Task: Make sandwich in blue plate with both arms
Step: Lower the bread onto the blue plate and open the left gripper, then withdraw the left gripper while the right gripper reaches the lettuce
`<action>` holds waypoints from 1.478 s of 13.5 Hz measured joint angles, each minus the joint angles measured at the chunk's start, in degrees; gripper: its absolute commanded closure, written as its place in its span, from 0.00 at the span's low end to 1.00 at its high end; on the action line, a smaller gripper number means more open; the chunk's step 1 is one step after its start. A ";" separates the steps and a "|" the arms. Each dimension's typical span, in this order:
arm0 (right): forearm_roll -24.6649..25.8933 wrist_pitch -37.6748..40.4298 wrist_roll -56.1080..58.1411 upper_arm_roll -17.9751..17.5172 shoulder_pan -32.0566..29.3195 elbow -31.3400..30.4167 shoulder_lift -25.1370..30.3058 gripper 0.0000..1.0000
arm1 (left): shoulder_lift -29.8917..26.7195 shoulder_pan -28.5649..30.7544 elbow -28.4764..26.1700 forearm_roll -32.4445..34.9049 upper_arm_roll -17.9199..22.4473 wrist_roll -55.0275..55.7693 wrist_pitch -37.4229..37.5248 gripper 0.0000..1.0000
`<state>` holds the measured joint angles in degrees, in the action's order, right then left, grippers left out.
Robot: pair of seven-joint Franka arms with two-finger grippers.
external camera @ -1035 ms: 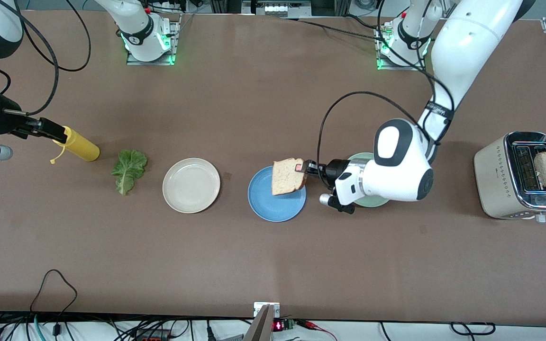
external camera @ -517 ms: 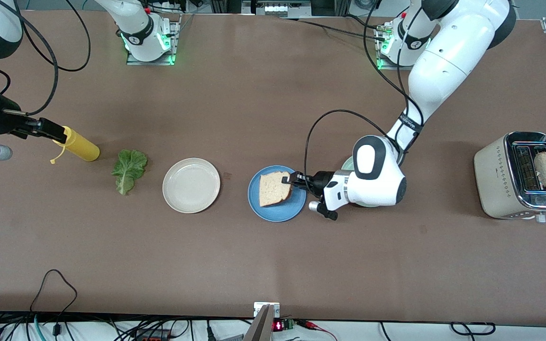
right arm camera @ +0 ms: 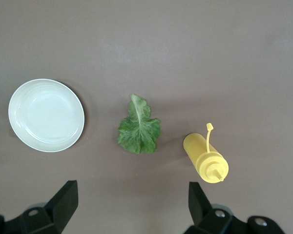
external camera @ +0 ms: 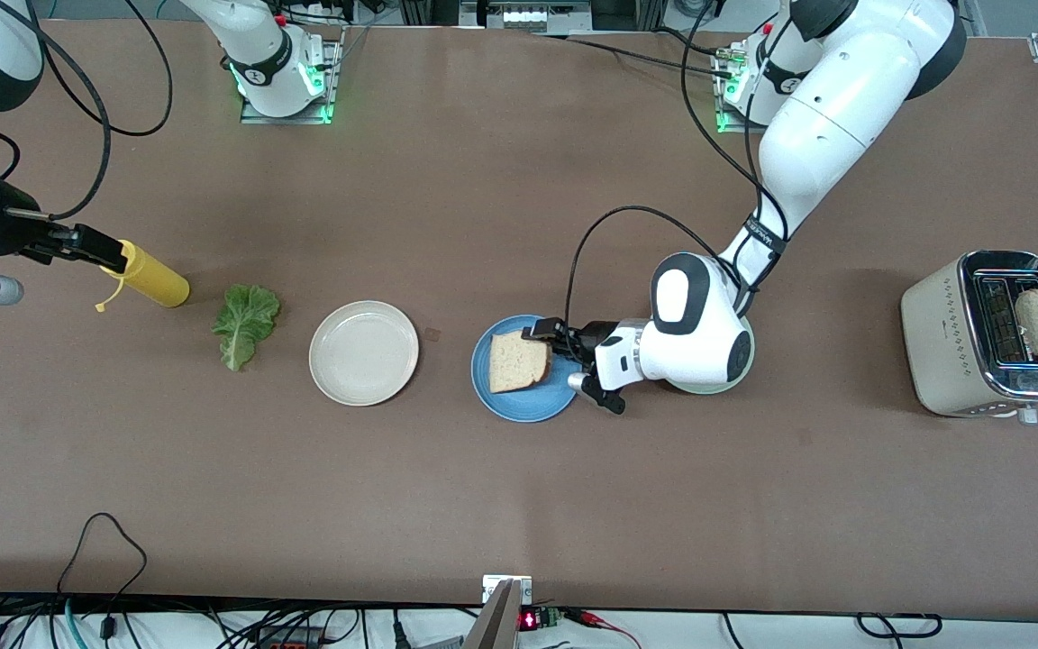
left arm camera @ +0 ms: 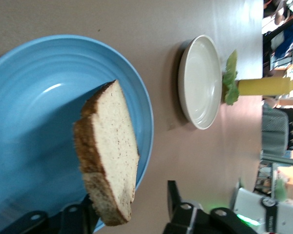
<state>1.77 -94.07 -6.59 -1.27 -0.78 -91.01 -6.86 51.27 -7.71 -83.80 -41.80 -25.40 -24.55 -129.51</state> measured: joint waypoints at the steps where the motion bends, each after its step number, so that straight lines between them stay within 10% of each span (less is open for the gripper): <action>1: 0.00 0.00 0.00 0.00 0.00 0.00 0.00 0.00 | -0.20 0.15 0.04 3.47 0.09 0.00 0.90 0.00; 11: 0.00 -0.17 0.03 -0.15 0.21 -0.02 -1.14 0.00 | -16.20 0.45 1.39 46.56 2.02 19.21 32.78 0.00; 20: 0.04 -6.99 0.17 -0.29 1.14 -0.51 -16.98 0.00 | -31.13 10.95 13.26 56.04 3.40 20.24 52.88 0.00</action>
<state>1.80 -101.05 -6.42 -1.56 0.36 -91.52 -23.83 20.13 3.24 -70.54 14.25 -22.00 -4.31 -76.63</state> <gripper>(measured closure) 0.000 0.000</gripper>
